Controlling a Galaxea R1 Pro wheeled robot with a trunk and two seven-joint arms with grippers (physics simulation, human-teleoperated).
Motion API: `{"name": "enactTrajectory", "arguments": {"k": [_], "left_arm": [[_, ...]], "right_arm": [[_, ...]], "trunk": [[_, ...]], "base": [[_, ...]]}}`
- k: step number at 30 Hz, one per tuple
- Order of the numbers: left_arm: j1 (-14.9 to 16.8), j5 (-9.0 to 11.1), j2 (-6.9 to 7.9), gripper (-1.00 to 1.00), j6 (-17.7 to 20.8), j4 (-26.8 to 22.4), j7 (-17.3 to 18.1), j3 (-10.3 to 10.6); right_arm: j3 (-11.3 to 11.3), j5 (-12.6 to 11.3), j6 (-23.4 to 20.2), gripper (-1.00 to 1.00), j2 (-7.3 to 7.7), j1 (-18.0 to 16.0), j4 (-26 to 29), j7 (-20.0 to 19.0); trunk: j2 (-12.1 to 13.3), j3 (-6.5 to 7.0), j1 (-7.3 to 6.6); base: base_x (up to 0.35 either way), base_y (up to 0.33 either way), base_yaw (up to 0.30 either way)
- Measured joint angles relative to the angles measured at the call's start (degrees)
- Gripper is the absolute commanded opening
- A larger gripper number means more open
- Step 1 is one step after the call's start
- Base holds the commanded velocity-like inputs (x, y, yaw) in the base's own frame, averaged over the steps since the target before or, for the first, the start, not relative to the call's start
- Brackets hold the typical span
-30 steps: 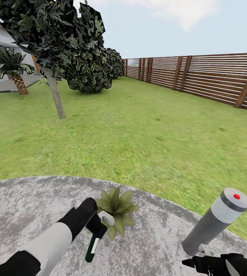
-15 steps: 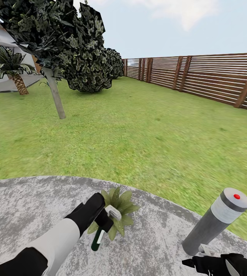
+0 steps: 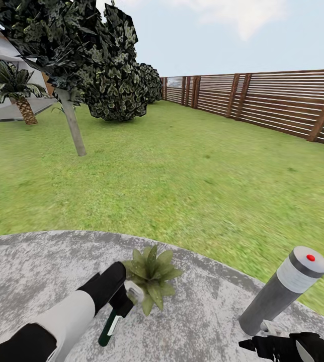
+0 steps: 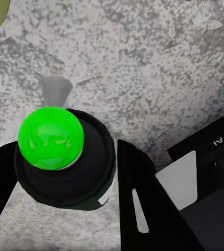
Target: Pick up the pesticide atomizer in the garden and spray insectifuge to fully cover both potted plants in the garden.
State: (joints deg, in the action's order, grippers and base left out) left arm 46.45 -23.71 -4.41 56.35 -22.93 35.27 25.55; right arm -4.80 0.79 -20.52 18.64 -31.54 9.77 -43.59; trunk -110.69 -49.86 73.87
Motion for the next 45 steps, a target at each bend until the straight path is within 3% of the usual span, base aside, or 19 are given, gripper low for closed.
{"name": "enactTrajectory", "arguments": {"k": [9, 13, 21, 45], "left_arm": [[0.05, 0.22, -0.47, -1.00, 0.08, -4.59, 0.13, -0.42], [0.05, 0.30, -1.58, -1.00, 0.16, -7.66, 0.27, -0.27], [-0.38, 0.28, -0.58, -1.00, 0.06, -6.72, 0.29, -0.08], [-0.40, 0.20, -0.56, -1.00, -0.08, -5.06, 0.12, -0.08]], "right_arm": [[0.00, 0.00, 0.00, 1.00, 0.00, 0.00, 0.00, 0.00], [0.03, 0.00, 0.00, 1.00, 0.00, 0.00, 0.00, 0.00], [0.01, 0.00, 0.00, 1.00, 0.00, 0.01, 0.01, -0.09], [0.00, 0.00, 0.00, 1.00, 0.00, 0.00, 0.00, 0.02]], "trunk": [[0.00, 0.00, 0.00], [0.00, 0.00, 0.00], [0.00, 0.00, 0.00], [0.00, -1.27, 0.00]], "base": [[0.000, 0.000, 0.000], [0.000, 0.000, 0.000], [0.000, 0.000, -0.161], [0.000, 0.000, -0.006]]}}
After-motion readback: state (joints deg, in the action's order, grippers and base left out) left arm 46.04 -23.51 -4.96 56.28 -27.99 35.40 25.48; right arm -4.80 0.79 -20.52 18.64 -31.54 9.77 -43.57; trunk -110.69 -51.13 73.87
